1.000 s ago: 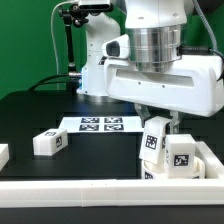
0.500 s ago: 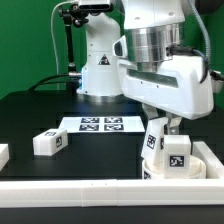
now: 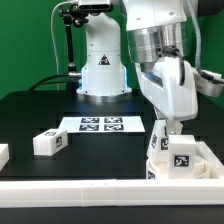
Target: Assemble stool
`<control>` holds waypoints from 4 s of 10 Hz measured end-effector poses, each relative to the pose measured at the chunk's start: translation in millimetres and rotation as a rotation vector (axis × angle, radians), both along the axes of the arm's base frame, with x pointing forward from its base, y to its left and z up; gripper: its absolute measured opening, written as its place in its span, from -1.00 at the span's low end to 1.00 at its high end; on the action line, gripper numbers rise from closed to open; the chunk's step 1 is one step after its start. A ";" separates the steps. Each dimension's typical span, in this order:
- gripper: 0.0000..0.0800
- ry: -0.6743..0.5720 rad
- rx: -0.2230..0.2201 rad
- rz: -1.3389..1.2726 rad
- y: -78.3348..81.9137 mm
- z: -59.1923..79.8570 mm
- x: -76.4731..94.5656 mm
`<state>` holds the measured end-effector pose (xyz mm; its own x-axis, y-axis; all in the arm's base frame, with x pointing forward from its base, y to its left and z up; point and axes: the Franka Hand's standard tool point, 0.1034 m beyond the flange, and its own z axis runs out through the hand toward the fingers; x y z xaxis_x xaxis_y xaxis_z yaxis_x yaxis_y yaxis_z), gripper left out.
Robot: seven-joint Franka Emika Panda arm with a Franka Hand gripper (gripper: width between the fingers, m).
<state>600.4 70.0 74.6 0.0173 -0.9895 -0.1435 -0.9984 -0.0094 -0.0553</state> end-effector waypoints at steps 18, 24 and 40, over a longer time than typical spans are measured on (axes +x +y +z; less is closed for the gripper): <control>0.62 0.016 0.042 0.126 6.2 35.4 4.5; 0.62 -0.047 0.007 0.572 5.9 38.3 7.9; 0.62 -0.168 -0.153 2.016 3.6 36.5 9.9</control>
Offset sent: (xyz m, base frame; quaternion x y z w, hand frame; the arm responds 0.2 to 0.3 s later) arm -0.0022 0.0008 0.0000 0.0168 -0.0238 0.2119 0.9769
